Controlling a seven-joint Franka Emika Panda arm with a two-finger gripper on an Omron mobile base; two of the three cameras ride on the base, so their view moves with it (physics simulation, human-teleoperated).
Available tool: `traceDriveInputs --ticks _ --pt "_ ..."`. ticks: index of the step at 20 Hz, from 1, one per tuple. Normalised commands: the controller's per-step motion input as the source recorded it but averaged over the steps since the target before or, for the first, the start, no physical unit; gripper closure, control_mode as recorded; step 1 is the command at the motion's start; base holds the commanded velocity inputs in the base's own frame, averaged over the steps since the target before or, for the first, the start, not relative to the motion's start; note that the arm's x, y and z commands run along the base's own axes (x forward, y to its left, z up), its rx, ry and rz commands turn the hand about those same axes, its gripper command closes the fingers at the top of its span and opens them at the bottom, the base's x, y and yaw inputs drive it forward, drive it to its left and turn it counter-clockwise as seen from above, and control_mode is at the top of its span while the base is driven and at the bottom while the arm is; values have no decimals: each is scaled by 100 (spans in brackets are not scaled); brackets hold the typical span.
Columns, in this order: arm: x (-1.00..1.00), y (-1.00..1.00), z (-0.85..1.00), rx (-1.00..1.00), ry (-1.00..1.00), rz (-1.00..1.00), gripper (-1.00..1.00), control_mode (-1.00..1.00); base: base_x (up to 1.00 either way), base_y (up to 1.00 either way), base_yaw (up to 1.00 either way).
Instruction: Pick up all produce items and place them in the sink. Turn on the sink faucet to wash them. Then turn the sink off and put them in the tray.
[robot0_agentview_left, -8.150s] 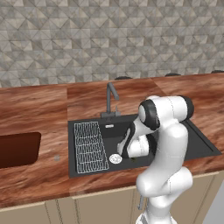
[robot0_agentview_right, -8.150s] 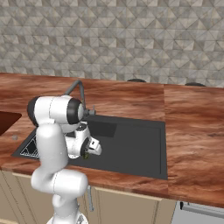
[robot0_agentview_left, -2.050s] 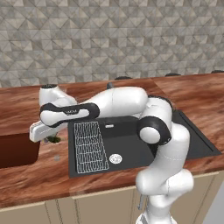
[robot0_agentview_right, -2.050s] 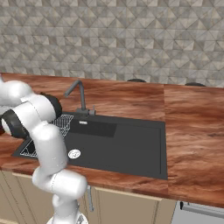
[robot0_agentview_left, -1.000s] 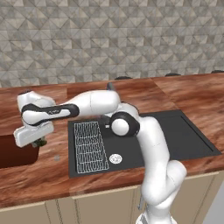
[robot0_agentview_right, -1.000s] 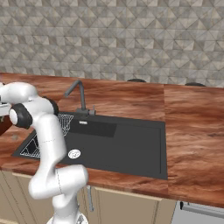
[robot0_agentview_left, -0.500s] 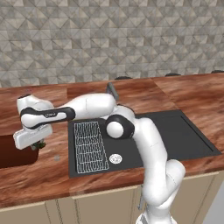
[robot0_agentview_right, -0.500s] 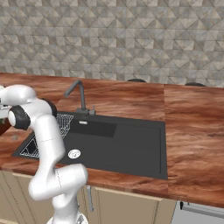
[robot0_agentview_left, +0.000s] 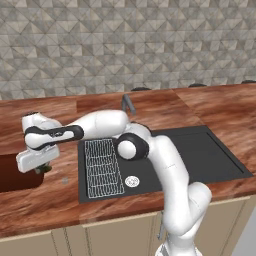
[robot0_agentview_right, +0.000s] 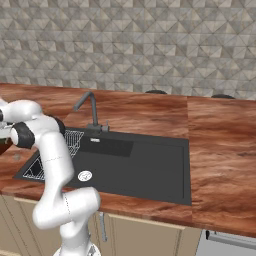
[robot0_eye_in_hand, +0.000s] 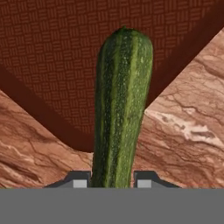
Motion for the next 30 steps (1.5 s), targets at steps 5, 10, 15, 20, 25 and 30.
traceDriveInputs --ticks 5,10,15,20,25,30 --pt "20 17 -13 0 3 0 100 -100 0 0 0" --pt "20 25 -3 0 5 -1 100 -100 0 0 0" --pt "20 27 -4 0 7 -3 100 -100 0 0 0" --pt "16 26 -12 0 8 -3 100 -100 0 0 0" --pt "14 27 -16 -5 9 -3 100 -100 0 0 0" --pt "12 16 -24 -11 10 -2 100 -100 0 0 0"
